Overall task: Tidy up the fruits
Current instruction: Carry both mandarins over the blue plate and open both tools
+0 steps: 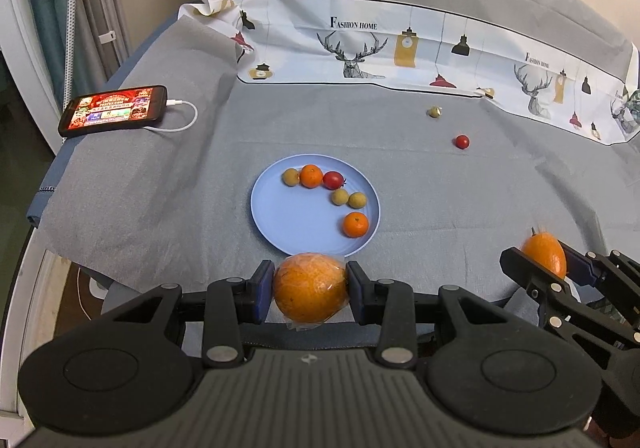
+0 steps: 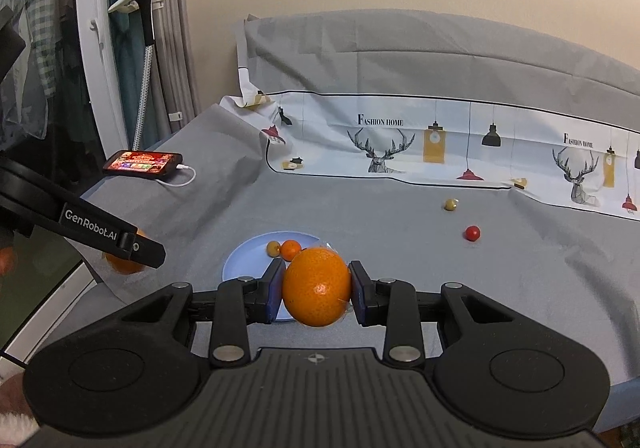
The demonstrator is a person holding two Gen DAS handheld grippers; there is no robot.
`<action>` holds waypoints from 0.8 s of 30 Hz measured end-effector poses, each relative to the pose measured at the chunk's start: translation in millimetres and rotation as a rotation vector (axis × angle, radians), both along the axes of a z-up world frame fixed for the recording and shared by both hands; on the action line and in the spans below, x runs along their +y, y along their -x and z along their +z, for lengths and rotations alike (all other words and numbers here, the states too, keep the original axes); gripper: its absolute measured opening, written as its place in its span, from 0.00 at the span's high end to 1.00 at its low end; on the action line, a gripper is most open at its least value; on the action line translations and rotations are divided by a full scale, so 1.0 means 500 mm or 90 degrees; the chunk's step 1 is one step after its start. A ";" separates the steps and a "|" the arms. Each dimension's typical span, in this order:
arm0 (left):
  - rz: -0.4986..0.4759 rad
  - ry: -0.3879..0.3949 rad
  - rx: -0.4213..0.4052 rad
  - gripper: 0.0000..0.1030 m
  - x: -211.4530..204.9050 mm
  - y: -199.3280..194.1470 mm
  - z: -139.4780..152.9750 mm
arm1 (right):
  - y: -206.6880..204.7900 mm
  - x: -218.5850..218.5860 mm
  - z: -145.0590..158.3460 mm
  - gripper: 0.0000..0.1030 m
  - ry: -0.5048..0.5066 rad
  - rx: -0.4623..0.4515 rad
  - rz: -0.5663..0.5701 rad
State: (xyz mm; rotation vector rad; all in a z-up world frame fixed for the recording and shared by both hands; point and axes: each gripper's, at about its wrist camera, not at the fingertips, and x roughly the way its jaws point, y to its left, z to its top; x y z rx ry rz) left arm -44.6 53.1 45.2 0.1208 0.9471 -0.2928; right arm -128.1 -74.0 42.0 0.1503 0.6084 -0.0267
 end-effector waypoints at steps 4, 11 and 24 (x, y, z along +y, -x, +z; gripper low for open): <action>0.002 0.000 0.007 0.59 0.004 -0.010 -0.006 | -0.007 0.004 -0.004 0.65 0.001 0.007 0.004; 0.007 -0.002 0.026 0.59 0.003 -0.030 -0.022 | -0.025 0.005 -0.017 0.65 -0.002 0.028 0.010; 0.028 -0.014 0.067 0.59 0.006 -0.141 -0.070 | -0.119 0.000 -0.061 0.65 -0.003 0.079 0.028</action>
